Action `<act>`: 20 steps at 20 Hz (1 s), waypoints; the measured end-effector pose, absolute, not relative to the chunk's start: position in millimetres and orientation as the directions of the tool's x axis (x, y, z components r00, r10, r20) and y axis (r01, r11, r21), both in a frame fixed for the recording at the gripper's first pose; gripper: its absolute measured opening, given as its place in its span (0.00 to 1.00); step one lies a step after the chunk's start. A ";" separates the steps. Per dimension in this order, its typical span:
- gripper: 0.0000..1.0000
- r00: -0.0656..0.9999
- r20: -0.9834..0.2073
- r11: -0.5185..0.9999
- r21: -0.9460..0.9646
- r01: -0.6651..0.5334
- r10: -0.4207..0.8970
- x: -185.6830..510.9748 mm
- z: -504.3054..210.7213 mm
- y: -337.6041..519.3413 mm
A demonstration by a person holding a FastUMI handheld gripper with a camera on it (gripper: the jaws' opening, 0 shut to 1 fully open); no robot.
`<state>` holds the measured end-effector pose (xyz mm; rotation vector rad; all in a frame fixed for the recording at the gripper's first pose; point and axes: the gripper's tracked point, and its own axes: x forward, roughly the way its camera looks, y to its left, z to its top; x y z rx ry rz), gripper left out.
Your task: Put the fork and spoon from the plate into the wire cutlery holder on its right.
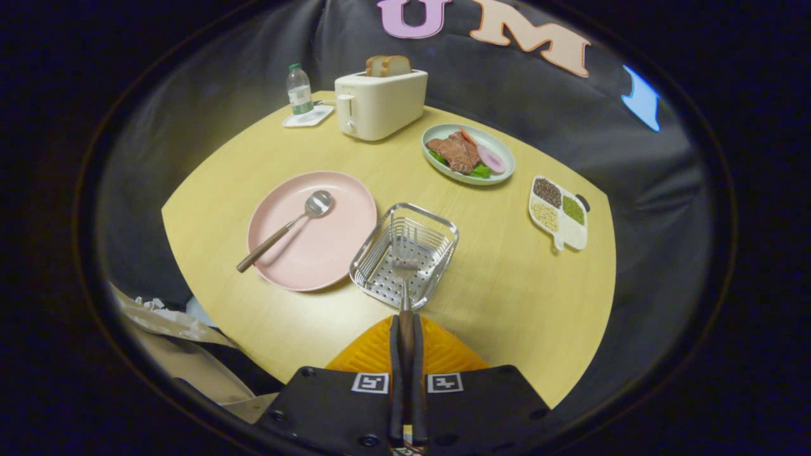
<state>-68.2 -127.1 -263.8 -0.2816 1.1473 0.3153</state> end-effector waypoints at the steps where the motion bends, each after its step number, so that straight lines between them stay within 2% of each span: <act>1: 0.08 0.365 -0.926 0.921 -0.056 -0.385 0.096 -67.8 -264.8 -126.9; 20: 0.10 0.213 -0.973 0.903 -0.016 -0.429 0.084 -56.1 -263.5 -115.1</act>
